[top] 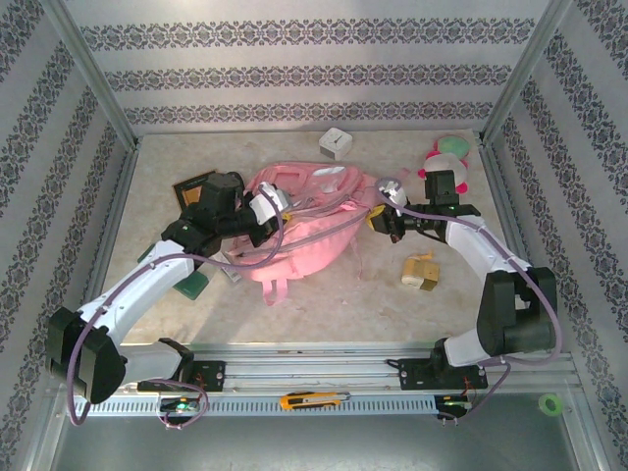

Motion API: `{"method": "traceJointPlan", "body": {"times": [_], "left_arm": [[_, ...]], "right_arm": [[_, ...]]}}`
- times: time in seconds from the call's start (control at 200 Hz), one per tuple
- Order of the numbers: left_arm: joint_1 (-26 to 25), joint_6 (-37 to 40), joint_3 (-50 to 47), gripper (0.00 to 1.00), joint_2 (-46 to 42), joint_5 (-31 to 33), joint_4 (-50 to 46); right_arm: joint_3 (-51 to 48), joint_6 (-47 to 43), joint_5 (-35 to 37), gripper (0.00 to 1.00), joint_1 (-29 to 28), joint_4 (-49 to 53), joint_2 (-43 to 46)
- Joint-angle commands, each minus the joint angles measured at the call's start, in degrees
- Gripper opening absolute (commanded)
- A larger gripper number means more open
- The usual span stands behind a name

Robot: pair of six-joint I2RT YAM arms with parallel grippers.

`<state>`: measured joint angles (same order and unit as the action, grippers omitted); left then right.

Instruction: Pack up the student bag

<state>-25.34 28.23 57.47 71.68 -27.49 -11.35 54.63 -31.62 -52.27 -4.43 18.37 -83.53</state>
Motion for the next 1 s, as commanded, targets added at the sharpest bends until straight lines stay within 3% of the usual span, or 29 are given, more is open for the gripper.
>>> {"method": "traceJointPlan", "body": {"times": [0.0,0.26,0.47,0.644,0.789,0.999], "left_arm": [[-0.9,-1.5,2.9,0.00,1.0,9.5,1.1],[-7.9,-7.0,5.2,0.00,5.2,18.9,2.4],[-9.2,-10.6,6.4,0.00,7.9,28.7,1.7],[-9.2,-9.1,3.9,0.00,5.8,27.5,2.1],[-9.2,-10.8,1.2,0.00,4.8,30.1,0.7],[-11.6,-13.6,0.6,0.00,7.5,34.2,1.5]], "right_arm": [[0.7,1.2,-1.0,0.00,-2.4,5.9,3.0],[1.3,2.5,1.2,0.00,-8.6,12.3,5.3],[1.5,7.9,-1.5,0.00,-12.3,17.4,8.9],[-1.1,17.0,3.0,0.00,-11.3,16.3,9.2],[1.4,27.5,-3.2,0.00,-13.0,18.3,6.6],[-0.2,36.3,-1.5,0.01,-17.3,13.5,8.2]]}}
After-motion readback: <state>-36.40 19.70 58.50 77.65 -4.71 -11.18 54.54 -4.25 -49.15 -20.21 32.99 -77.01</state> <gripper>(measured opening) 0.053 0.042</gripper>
